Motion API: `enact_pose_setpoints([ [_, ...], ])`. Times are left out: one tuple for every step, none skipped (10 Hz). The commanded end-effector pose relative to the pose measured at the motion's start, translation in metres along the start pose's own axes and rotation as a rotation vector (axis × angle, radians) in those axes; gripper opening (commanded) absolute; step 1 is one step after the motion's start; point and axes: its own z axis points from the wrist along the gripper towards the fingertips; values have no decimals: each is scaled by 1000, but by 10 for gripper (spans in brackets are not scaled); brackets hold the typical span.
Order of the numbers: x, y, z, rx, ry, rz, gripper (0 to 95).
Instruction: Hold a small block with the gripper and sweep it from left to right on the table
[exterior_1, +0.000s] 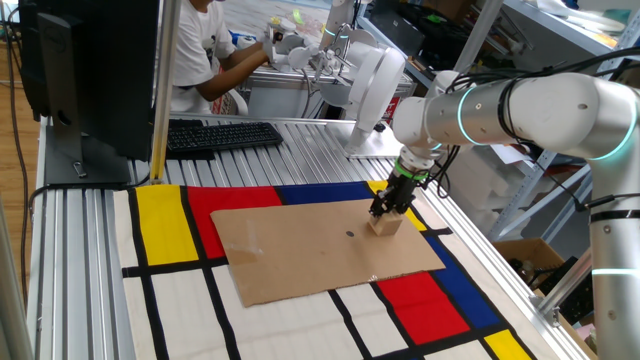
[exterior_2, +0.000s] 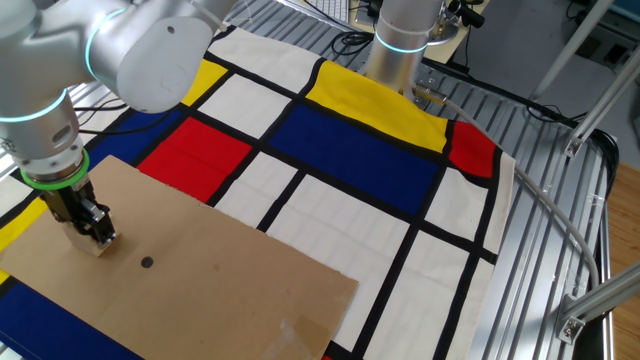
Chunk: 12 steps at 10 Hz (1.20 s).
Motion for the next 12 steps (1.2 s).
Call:
enact_pose_setpoints([
  [2, 0, 0, 1, 0, 4, 0],
  [2, 0, 0, 6, -3, 2, 0],
  [2, 0, 1, 2, -2, 3, 0],
  [2, 0, 1, 0, -2, 5, 0],
  [2, 0, 1, 2, -1, 5, 0],
  [2, 0, 1, 6, -5, 3, 0],
  [2, 0, 1, 6, -2, 4, 0],
  [2, 0, 1, 2, 0, 6, 0],
  [2, 0, 1, 5, -4, 4, 0],
  [2, 0, 1, 8, -6, 2, 0],
  [2, 0, 1, 3, -3, 5, 0],
  [2, 0, 1, 0, -6, 5, 0],
])
